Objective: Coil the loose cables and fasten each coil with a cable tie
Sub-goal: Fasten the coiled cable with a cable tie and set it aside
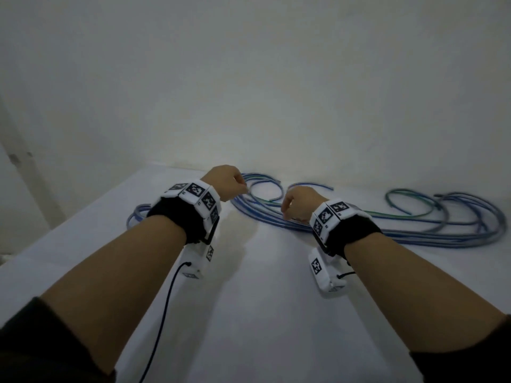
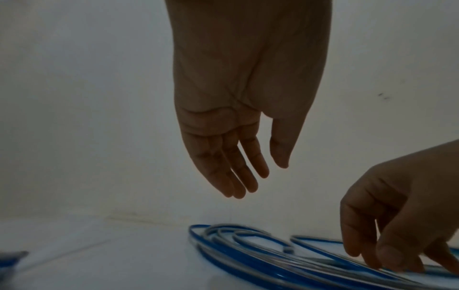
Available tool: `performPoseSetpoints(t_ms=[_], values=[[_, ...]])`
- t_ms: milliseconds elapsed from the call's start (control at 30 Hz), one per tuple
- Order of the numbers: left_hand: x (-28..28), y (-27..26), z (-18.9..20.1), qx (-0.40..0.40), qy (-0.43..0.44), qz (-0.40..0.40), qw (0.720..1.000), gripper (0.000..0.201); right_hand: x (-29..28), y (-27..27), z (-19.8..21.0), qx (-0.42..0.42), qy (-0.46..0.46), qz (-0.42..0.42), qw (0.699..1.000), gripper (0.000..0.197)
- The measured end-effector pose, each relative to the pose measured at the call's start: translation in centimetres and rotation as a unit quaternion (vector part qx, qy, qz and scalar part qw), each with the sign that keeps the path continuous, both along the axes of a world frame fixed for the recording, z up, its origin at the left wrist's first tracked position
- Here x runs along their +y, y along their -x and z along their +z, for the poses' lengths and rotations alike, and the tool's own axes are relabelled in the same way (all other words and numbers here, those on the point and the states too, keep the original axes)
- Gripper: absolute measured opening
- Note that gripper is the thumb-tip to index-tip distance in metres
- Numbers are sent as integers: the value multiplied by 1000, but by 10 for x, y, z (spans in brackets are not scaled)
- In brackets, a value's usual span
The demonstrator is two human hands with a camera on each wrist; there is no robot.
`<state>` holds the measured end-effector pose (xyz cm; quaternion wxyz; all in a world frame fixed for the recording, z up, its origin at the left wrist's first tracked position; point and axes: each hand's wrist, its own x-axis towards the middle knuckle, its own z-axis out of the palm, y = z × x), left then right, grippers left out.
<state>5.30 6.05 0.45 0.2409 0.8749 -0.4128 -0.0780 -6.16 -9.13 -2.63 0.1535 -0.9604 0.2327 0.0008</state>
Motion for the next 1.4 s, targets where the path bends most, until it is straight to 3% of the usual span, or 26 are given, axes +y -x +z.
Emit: performPoseSetpoints(t_ms=[267,433,533,767,900,1033,1200,1300,1400], values=[[-58,55,-27,0,-29,-94,995,24,-43,54,-13,74,58,36,995,33],[-77,62,-44,-4,-64,-109,992,28,-58,65,-20,49,73,61,994,12],[-82,61,-49,-34,-78,-105,991,28,-66,75,-19,-5,65,68,996,4],[-85,45,-44,-115,-38,-58,991,23,-88,94,-9,-167,-30,7,985,8],[-86,55,-36,-139,60,-85,985,21,-78,98,-4,-184,25,54,981,24],[-88,63,-29,-167,101,-116,974,21,-66,93,-1,-295,72,54,951,14],[-67,44,-29,-96,64,-49,992,22,-77,101,8,-424,50,-45,903,15],[-56,42,-28,-72,97,-39,992,23,-84,105,9,-376,78,-109,917,20],[-55,50,-22,-51,150,-52,986,21,-76,103,12,-285,189,-130,931,31]])
